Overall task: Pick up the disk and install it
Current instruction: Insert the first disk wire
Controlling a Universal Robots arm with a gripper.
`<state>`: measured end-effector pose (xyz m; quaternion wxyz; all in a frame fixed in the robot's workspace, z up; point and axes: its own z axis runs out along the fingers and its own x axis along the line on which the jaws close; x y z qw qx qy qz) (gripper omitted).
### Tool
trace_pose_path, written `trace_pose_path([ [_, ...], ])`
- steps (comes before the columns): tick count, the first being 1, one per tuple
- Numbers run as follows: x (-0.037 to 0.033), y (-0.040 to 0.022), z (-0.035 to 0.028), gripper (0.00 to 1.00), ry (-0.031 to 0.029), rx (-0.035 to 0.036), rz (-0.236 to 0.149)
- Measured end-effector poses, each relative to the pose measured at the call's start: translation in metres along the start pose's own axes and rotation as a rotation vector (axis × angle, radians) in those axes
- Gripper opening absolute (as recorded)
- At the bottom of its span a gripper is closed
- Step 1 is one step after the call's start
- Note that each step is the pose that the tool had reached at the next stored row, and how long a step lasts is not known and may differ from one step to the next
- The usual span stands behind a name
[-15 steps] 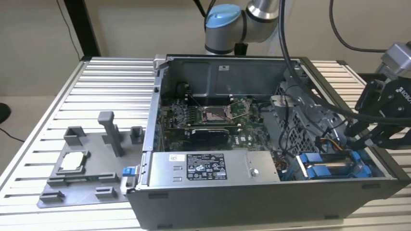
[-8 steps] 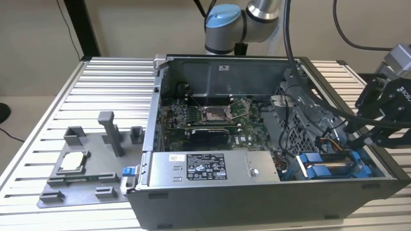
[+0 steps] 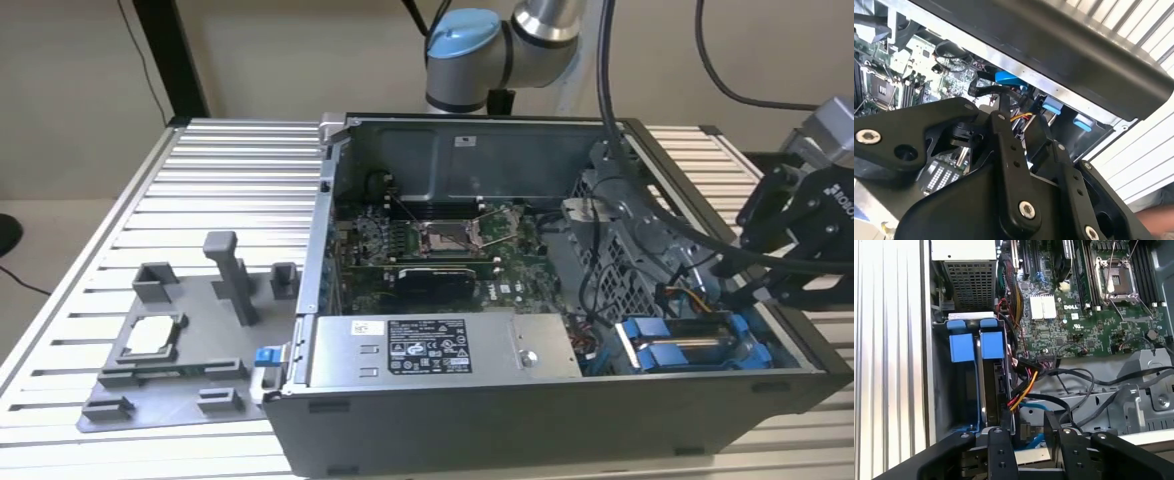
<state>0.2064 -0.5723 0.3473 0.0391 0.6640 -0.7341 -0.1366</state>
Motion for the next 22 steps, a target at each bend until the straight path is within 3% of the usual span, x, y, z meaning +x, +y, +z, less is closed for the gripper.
trace_pose_path([
  [6, 0.0007, -0.0016, 0.0052, 1.00, -0.0022, -0.0016, 0.000],
  [14, 0.0007, -0.0018, 0.0058, 1.00, -0.0030, -0.0017, 0.000],
  [15, 0.0008, -0.0018, 0.0058, 1.00, -0.0042, -0.0015, -0.001],
  [18, 0.0007, -0.0018, 0.0057, 1.00, -0.0187, -0.0021, -0.004],
  [22, 0.0008, -0.0018, 0.0058, 1.00, -0.0270, -0.0031, -0.006],
])
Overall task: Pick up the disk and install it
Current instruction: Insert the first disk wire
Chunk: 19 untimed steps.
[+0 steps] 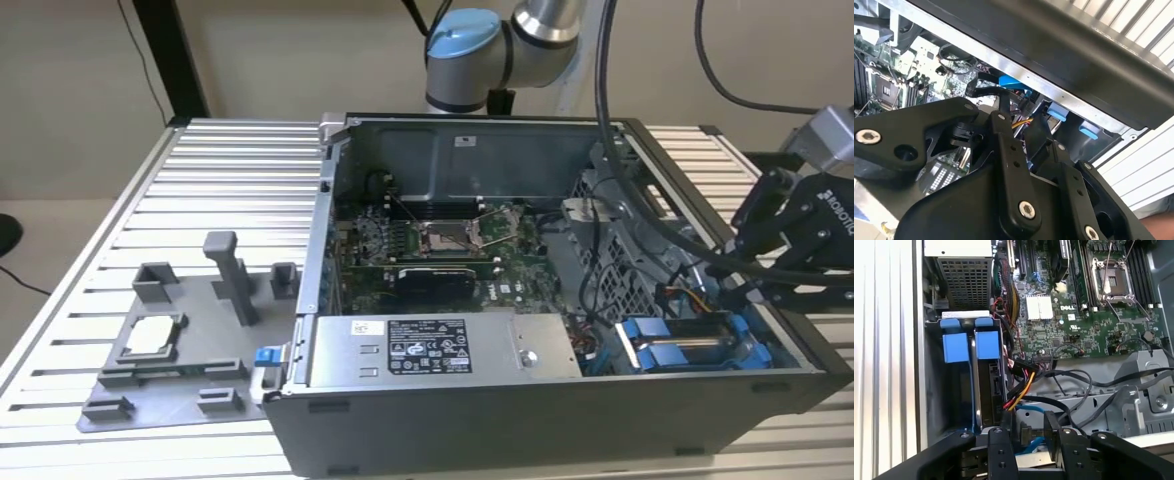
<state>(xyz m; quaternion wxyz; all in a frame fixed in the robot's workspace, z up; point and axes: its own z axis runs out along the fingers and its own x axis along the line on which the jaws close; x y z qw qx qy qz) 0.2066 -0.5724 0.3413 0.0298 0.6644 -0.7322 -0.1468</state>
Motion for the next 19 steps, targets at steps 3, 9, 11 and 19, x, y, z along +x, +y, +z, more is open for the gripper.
trace_pose_path([
  [3, 0.0000, 0.0000, 0.0000, 1.00, -0.0048, -0.0004, -0.001],
  [9, 0.0000, 0.0000, 0.0000, 0.00, -0.0098, -0.0009, -0.002],
  [11, 0.0000, 0.0000, 0.0000, 0.00, -0.0109, -0.0008, -0.003],
  [19, 0.0000, 0.0000, 0.0000, 0.00, -0.0140, 0.0009, -0.004],
])
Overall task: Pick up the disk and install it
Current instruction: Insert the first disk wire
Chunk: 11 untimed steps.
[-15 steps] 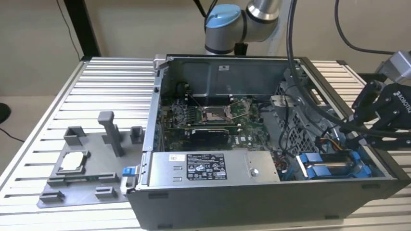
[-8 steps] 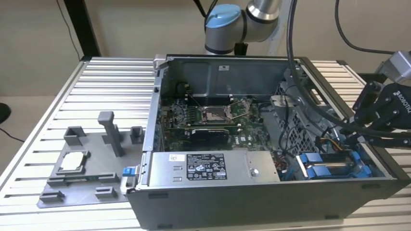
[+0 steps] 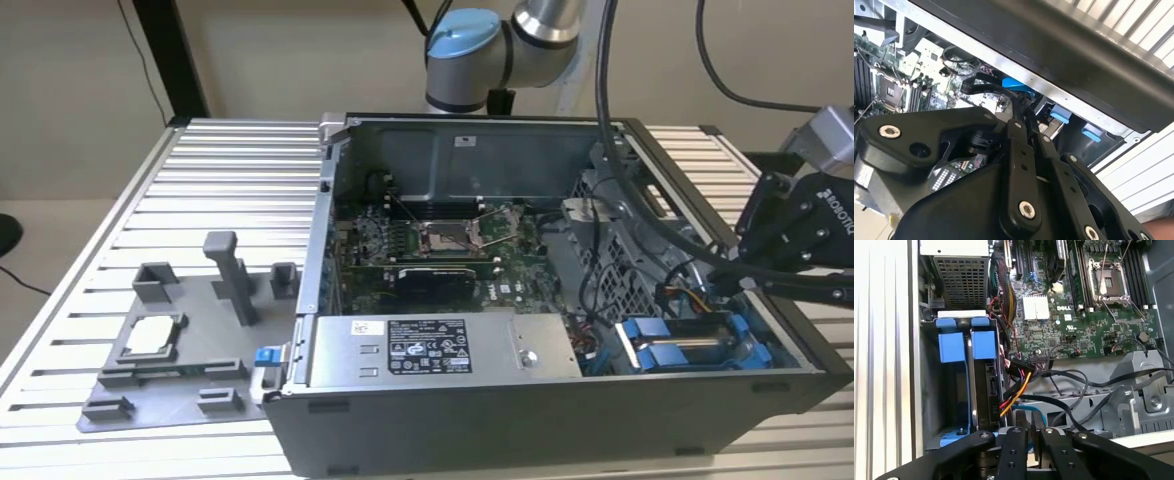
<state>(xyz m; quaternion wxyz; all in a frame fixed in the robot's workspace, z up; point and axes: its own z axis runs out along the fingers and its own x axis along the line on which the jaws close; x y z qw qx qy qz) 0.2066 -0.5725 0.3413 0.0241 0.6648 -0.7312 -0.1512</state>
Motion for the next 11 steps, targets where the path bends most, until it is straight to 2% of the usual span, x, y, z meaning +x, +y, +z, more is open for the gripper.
trace_pose_path([
  [5, 0.0002, 0.0034, -0.0006, 0.00, -0.0002, 0.0001, 0.000],
  [11, 0.0003, 0.0147, -0.0040, 0.00, -0.0002, 0.0000, 0.000],
])
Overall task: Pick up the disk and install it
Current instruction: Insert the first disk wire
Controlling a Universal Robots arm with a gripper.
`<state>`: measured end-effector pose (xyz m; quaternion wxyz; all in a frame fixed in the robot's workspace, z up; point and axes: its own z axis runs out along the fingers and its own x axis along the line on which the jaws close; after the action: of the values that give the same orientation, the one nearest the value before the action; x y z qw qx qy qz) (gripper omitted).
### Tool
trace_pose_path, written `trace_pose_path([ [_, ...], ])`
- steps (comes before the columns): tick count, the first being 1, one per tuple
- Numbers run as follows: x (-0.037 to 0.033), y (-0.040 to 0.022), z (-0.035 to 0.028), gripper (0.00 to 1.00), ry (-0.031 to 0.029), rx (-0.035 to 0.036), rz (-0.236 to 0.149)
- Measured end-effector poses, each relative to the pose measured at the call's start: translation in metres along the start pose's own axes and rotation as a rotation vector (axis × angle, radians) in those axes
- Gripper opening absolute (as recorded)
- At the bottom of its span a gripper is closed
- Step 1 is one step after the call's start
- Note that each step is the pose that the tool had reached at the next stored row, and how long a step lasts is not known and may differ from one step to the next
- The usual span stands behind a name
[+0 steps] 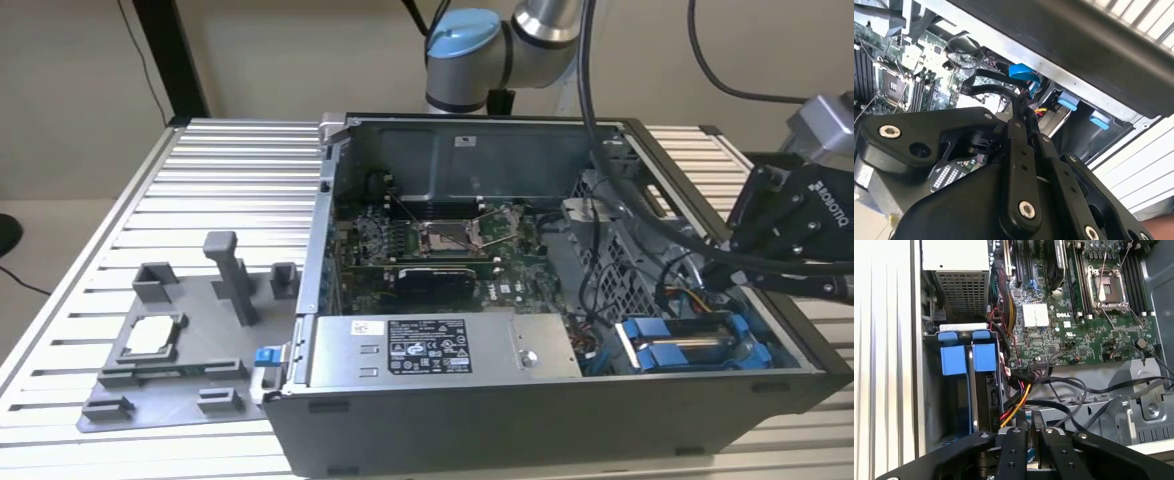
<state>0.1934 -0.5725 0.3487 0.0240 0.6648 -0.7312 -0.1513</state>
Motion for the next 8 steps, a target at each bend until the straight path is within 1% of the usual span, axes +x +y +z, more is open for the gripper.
trace_pose_path([
  [3, 0.0004, 0.0071, -0.0001, 0.00, 0.0000, 0.0000, 0.000],
  [8, 0.0004, 0.0164, -0.0032, 0.00, -0.0001, 0.0000, 0.000],
])
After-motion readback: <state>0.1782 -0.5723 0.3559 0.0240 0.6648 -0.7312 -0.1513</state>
